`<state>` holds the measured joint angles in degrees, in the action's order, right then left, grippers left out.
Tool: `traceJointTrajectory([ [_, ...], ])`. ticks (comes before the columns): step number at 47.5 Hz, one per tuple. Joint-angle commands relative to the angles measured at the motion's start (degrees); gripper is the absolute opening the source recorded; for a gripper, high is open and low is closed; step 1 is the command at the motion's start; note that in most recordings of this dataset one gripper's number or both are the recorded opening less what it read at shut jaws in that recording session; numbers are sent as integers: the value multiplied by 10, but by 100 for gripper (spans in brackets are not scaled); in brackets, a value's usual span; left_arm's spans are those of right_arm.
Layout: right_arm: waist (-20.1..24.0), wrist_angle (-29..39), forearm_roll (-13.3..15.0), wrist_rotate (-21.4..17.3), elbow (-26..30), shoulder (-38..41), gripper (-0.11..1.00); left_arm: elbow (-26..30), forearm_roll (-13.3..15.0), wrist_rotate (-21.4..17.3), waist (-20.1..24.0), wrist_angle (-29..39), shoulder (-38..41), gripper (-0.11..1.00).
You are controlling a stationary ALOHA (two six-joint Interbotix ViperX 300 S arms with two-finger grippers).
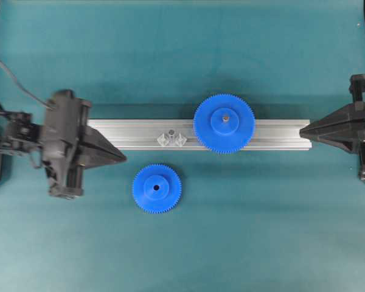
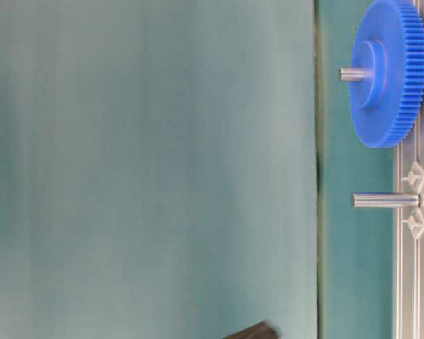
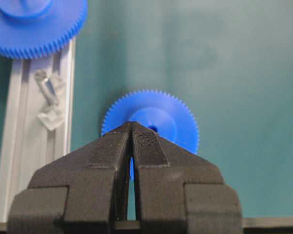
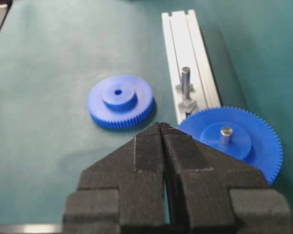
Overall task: Find the location of the shaft and insert the small gear.
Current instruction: 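Move the left gripper toward the small blue gear on the table, then lower the open left gripper over the small blue gear's hub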
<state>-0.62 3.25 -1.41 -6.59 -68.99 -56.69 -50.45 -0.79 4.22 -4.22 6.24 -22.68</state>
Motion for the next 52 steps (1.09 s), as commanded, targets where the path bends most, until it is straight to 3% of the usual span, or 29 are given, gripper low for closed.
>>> traceJointTrajectory([
  [1, -4, -2, -2, -6, 4, 4, 1, 32, -3, 1, -4, 3, 24, 0],
  [28, -4, -2, -2, -6, -2, 1, 1, 110, -3, 0, -11, 77, 109, 0],
  [52, -4, -2, -2, -6, -11, 1, 1, 199, -3, -3, -14, 187, 189, 0],
])
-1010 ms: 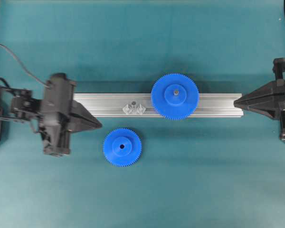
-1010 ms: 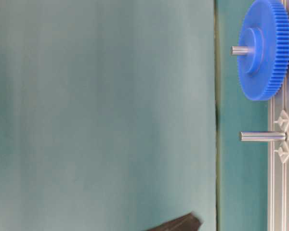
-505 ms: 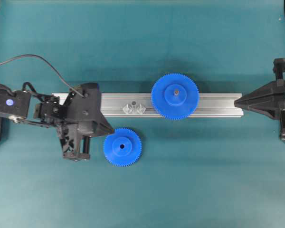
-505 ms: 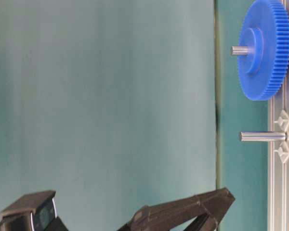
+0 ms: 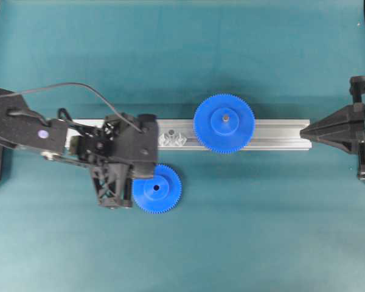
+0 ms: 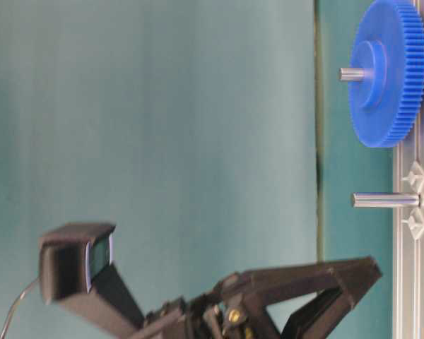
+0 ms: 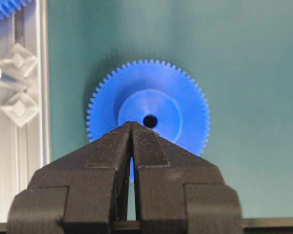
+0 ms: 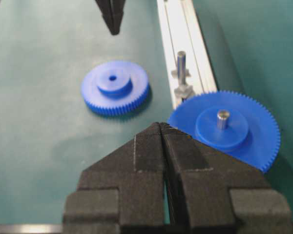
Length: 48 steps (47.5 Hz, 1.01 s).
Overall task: Find the location of the shaft and insert the small gear.
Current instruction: 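Lower the open left gripper over the small blue gear's hub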
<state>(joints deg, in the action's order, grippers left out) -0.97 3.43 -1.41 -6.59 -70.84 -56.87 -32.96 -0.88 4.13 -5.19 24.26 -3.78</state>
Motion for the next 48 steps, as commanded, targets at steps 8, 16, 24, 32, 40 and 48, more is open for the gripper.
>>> traceJointTrajectory([
  [8, -4, -4, -2, -7, 6, 3, 1, 44, -1, -3, -11, 28, 30, 0],
  [16, -8, -4, -2, -6, 5, 3, 1, 65, -1, -3, -19, 54, 53, 0],
  [24, -9, -5, -2, -7, 1, 3, 1, 89, -1, -4, -20, 85, 76, 0],
  [32, -9, -7, -2, -7, 0, 2, 1, 117, -2, -6, -20, 133, 101, 0],
  [40, -9, -7, -2, -7, -3, 0, 1, 140, -1, -19, -20, 157, 120, 0],
  [48, -10, -8, -2, -7, -3, -4, 1, 147, -1, -33, -20, 159, 123, 0],
])
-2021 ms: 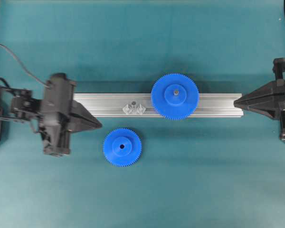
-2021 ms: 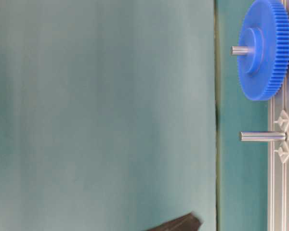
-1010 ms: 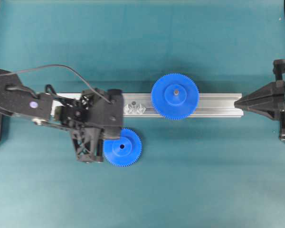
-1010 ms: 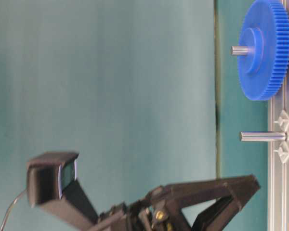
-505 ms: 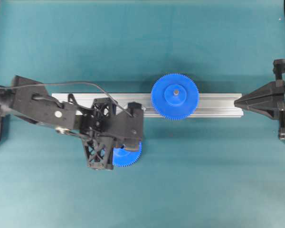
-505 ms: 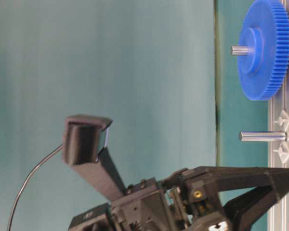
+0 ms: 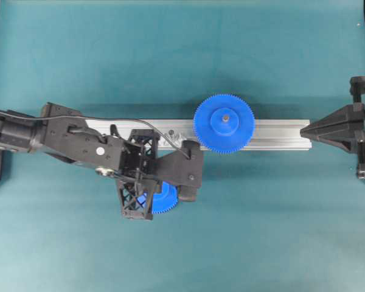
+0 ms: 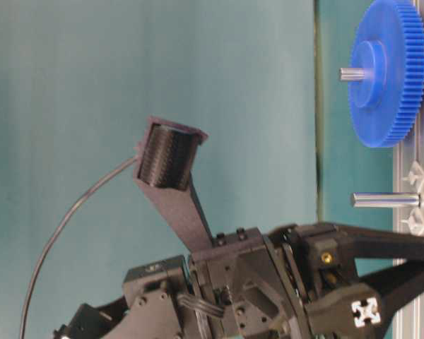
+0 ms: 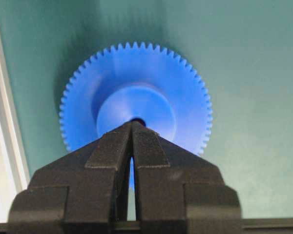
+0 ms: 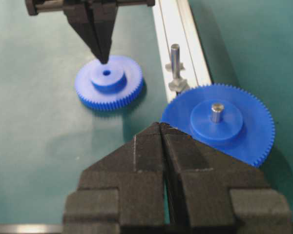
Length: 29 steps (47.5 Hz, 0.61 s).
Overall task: Find the location of the shaft and insert the small gear.
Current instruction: 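Lower the open left gripper over the small blue gear's hub, then close the left gripper on the gear hub and grip it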
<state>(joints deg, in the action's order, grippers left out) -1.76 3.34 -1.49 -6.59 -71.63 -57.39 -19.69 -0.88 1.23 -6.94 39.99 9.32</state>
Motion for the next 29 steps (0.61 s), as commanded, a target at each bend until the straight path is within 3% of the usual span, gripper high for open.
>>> traceJointTrajectory([
  [1, -1, -7, -1, -7, 5, 1, 1, 14, -2, -4, -3, 3, -8, 0],
  [29, -1, -7, -1, -7, 2, -4, 1, 20, -1, 1, -6, 29, -3, 0],
])
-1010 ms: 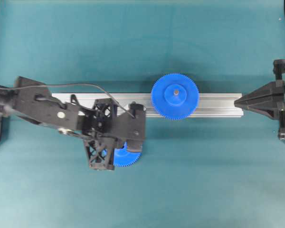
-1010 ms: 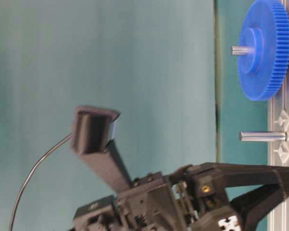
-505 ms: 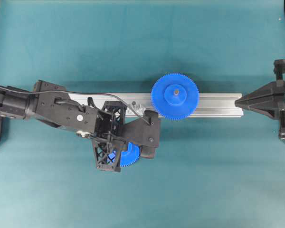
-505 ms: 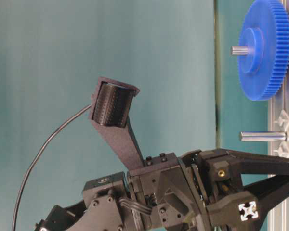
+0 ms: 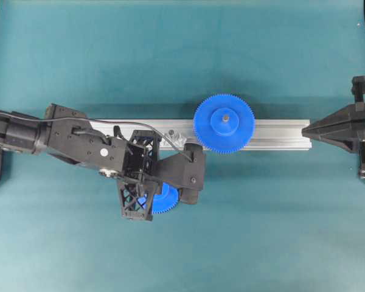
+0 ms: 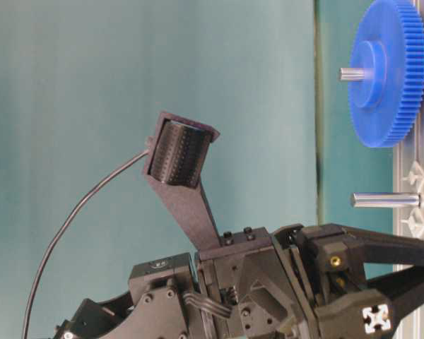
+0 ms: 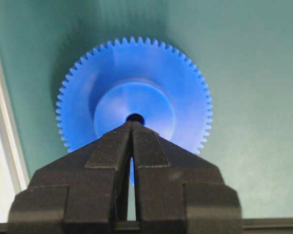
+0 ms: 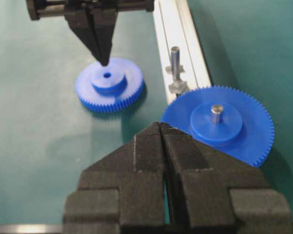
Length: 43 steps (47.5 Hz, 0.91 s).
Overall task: Find the location of the shaft and insert the small gear.
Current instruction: 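Close the left gripper on the gear hub and grip it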
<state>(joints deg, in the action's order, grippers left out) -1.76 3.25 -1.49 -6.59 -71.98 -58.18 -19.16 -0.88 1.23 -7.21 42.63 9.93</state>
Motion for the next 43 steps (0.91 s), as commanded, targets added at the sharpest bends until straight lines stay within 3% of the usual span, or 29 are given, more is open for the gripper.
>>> traceJointTrajectory([
  [1, -1, -6, -2, -7, 5, 4, 1, 15, -2, 1, -4, 4, -8, 0],
  [13, -2, -6, -1, -7, 4, 3, 1, 23, -1, 2, -4, 4, -7, 1],
  [18, -1, -6, -3, -7, 3, 4, 1, 25, -1, 4, -4, 4, -6, 8],
  [22, -1, -6, -3, -12, 3, 4, 1, 23, -1, 11, -4, 4, -5, 23],
  [30, -1, -6, -3, -27, -4, 4, 1, 25, -1, 26, -5, 2, -1, 73],
  [34, -1, -6, -3, -30, -6, 4, 1, 25, -1, 28, -5, 3, 4, 89],
  [43, -1, -7, -3, -30, -5, 3, 1, 25, -1, 28, -6, 6, 10, 90],
])
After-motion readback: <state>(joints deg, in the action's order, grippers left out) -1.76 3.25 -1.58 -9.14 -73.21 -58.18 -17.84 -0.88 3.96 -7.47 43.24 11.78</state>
